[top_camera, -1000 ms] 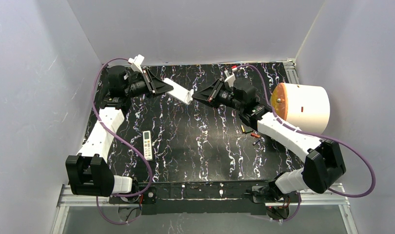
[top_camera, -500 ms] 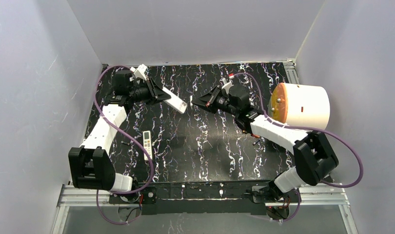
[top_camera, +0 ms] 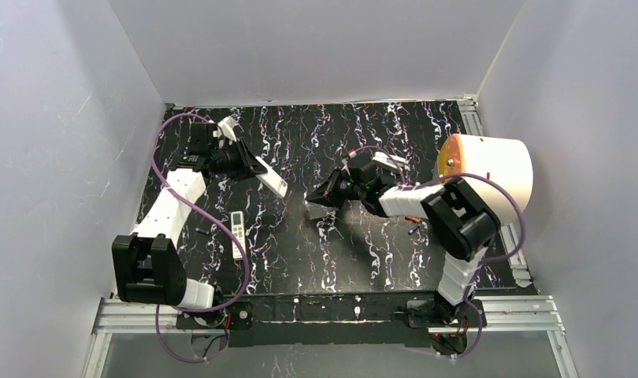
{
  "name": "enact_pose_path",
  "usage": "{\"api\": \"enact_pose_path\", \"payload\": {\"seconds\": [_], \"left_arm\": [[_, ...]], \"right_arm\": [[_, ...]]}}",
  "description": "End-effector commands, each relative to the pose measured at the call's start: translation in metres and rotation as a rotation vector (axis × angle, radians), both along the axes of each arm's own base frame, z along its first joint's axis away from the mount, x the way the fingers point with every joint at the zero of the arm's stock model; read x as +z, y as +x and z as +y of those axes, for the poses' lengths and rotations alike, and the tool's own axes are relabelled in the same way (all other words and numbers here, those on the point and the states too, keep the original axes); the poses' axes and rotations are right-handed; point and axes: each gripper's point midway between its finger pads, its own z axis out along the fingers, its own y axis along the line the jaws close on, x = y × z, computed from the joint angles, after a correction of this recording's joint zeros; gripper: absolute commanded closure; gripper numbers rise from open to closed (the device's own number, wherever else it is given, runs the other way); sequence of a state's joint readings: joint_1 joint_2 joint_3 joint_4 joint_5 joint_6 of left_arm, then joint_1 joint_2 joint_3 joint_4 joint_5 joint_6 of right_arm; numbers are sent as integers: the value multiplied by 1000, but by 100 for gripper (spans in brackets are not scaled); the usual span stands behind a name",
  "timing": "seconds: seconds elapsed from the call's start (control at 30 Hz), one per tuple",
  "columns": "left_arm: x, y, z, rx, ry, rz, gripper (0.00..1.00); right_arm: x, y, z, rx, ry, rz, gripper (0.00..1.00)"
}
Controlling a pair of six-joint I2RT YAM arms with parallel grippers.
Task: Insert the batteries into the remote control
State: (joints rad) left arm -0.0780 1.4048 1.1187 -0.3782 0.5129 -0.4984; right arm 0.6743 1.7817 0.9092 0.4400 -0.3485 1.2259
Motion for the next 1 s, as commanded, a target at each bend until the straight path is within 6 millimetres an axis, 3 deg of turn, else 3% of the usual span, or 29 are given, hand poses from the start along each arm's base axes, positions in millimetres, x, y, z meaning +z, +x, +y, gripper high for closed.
{"api": "enact_pose_path", "payload": {"seconds": [0.0, 0.17, 0.37, 0.6, 0.97], "left_arm": [[4, -9, 6, -8, 47, -18, 100], [7, -11, 11, 0, 78, -28, 100], [9, -12, 11, -2, 81, -31, 100], [9, -14, 11, -7, 79, -32, 100], [10, -15, 10, -10, 71, -31, 100]], "right_arm": [[14, -19, 32, 169, 132, 7, 99], [9, -34, 47, 266, 213, 37, 99], [-9, -40, 46, 302, 221, 67, 99], [-37, -41, 35, 305, 184, 80, 99], [-61, -35, 16, 278, 99, 81, 99]]}}
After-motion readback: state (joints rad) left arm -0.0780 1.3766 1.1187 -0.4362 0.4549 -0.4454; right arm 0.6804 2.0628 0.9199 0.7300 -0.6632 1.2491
